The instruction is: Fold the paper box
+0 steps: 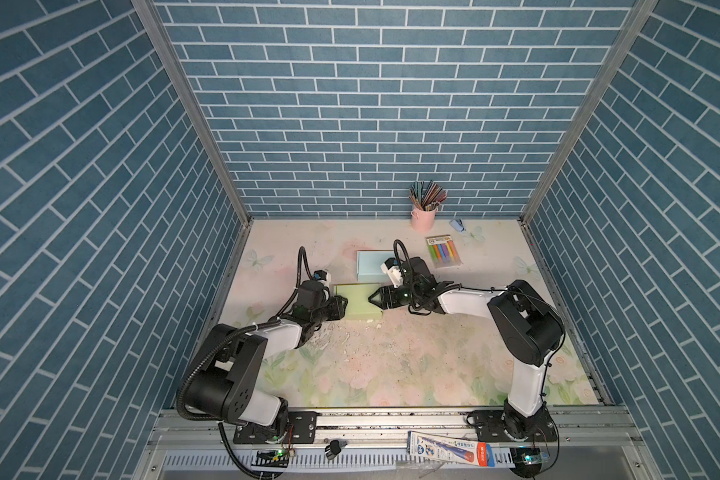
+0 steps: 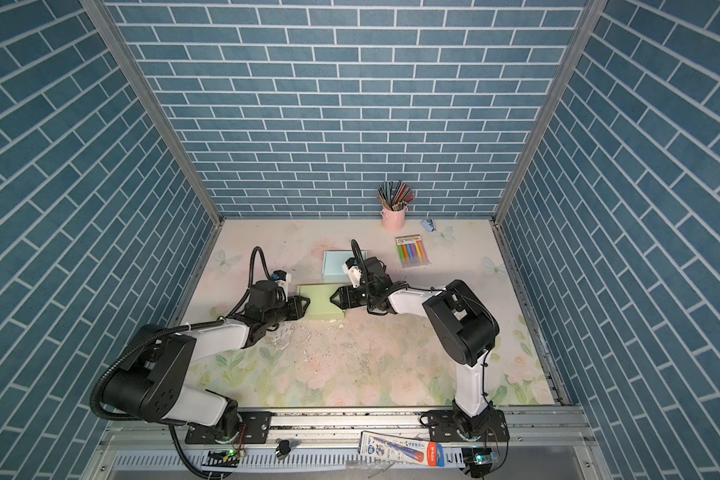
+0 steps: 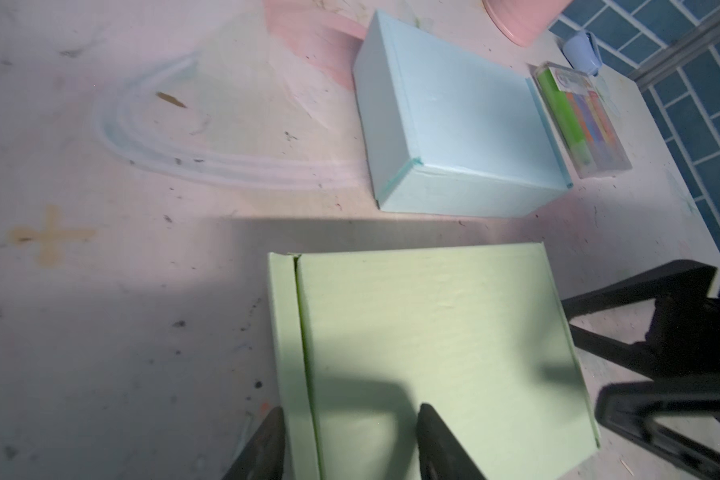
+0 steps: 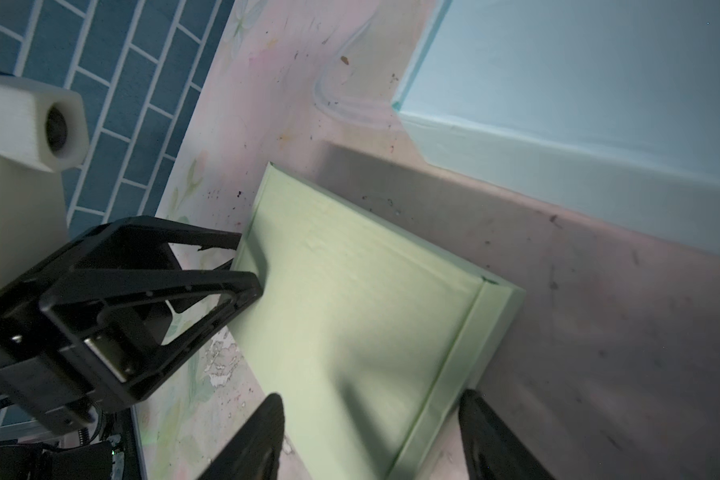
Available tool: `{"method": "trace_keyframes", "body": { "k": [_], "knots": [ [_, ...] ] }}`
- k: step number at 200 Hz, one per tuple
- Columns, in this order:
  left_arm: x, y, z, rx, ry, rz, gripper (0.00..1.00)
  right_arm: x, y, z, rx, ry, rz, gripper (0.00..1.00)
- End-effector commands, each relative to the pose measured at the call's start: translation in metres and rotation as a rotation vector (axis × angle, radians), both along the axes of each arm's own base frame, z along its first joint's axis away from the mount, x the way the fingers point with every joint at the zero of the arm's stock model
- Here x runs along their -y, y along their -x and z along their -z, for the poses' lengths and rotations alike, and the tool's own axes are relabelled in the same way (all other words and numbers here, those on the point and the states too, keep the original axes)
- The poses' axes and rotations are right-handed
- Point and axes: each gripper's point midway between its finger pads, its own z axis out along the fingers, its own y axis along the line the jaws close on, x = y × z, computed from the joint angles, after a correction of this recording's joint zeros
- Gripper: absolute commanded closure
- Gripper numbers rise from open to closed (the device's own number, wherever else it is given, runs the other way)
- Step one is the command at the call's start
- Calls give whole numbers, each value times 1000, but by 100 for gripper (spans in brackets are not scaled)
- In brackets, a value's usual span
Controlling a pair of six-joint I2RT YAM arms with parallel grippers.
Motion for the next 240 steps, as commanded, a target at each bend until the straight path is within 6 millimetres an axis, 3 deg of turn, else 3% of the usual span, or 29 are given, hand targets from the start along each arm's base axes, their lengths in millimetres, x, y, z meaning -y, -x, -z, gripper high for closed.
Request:
{"method": "trace_keyframes", "body": {
  "k": [1,42,85,129,153,174,240],
  "knots": [
    [6,-1,-13,41,29,42,49,-45,20,-25,16,-100,-138,33],
    [-15,-12,-21,60,48,-12,49,-72,17,-29,25,-113,-161,33],
    [-41,-21,-29,79,59,-68,49,-98,18,-17,17,-92,-195,34],
    [-68,-26,-24,70,43,-136,49,-119,12,-13,16,-92,-206,34],
    [-82,-29,-19,58,34,-179,48,-121,5,-6,20,-80,-187,33],
    [-93,-30,-18,49,25,-215,38,-117,2,-7,27,-78,-161,33],
    [-120,-19,-36,76,-80,-328,14,-93,-7,-43,104,-127,-90,25]
  ]
}}
